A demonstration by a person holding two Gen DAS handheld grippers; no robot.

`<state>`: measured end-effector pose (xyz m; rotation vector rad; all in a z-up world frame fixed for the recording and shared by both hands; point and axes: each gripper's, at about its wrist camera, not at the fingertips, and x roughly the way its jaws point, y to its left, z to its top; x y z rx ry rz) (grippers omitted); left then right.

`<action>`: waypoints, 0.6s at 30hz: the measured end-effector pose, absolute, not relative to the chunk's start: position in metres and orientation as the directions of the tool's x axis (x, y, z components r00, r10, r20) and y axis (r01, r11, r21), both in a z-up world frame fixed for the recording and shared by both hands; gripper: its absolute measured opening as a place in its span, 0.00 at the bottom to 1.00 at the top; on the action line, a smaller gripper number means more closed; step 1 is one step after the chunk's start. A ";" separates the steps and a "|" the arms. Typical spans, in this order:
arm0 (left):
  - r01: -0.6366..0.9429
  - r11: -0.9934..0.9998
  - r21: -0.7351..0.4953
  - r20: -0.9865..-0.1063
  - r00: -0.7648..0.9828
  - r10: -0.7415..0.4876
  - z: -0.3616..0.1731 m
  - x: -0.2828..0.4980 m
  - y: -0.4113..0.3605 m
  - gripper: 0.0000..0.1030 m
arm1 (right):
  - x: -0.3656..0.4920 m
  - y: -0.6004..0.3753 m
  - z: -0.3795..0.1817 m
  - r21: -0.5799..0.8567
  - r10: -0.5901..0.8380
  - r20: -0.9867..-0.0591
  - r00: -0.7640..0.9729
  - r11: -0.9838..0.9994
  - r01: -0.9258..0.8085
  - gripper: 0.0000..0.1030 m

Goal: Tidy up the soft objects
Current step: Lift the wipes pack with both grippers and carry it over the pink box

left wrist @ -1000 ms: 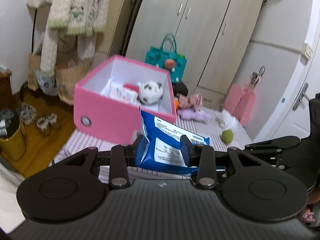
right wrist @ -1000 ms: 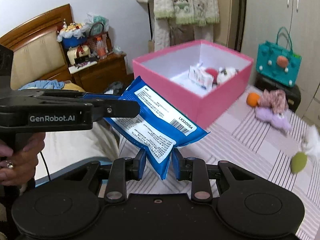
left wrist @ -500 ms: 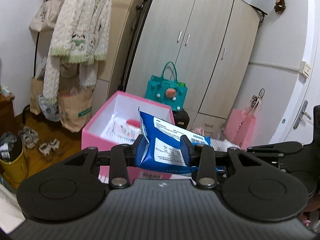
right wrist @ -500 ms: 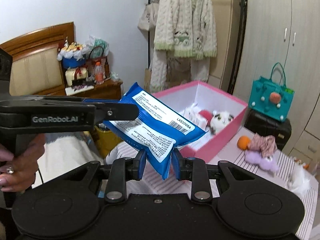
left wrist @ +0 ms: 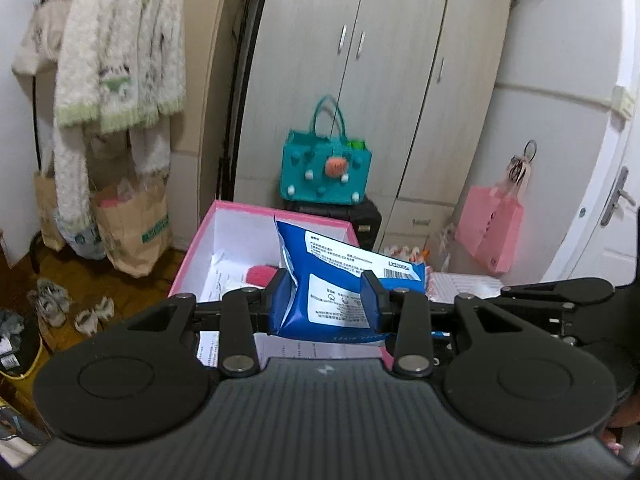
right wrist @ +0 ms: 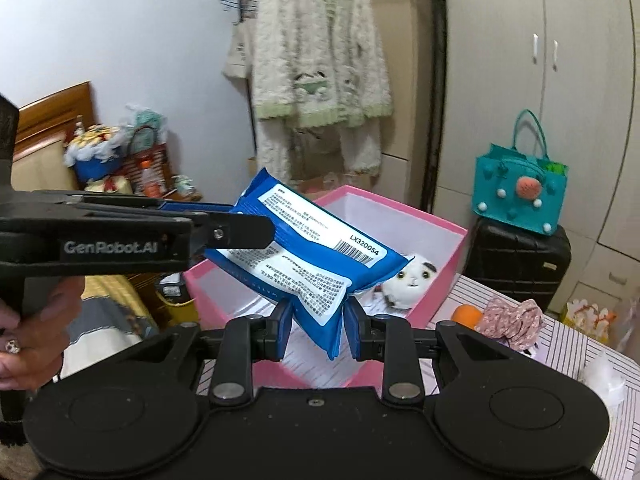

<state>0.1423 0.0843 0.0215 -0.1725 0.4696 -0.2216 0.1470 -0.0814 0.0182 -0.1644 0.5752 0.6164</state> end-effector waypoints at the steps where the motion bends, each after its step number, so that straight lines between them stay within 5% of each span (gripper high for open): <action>1: 0.170 0.961 -0.218 -0.444 0.860 -0.252 0.019 0.152 0.086 0.35 | 0.155 -0.080 0.016 0.031 0.493 -0.563 0.664 0.815 -0.579 0.32; 11: 0.077 0.953 -0.295 -0.632 0.732 -0.255 -0.036 0.238 0.106 0.34 | 0.232 -0.056 -0.028 0.003 0.421 -0.681 0.599 0.820 -0.573 0.34; 18: 0.037 0.966 -0.257 -0.687 0.695 -0.210 -0.048 0.264 0.105 0.38 | 0.260 -0.040 -0.045 -0.084 0.360 -0.727 0.585 0.799 -0.596 0.38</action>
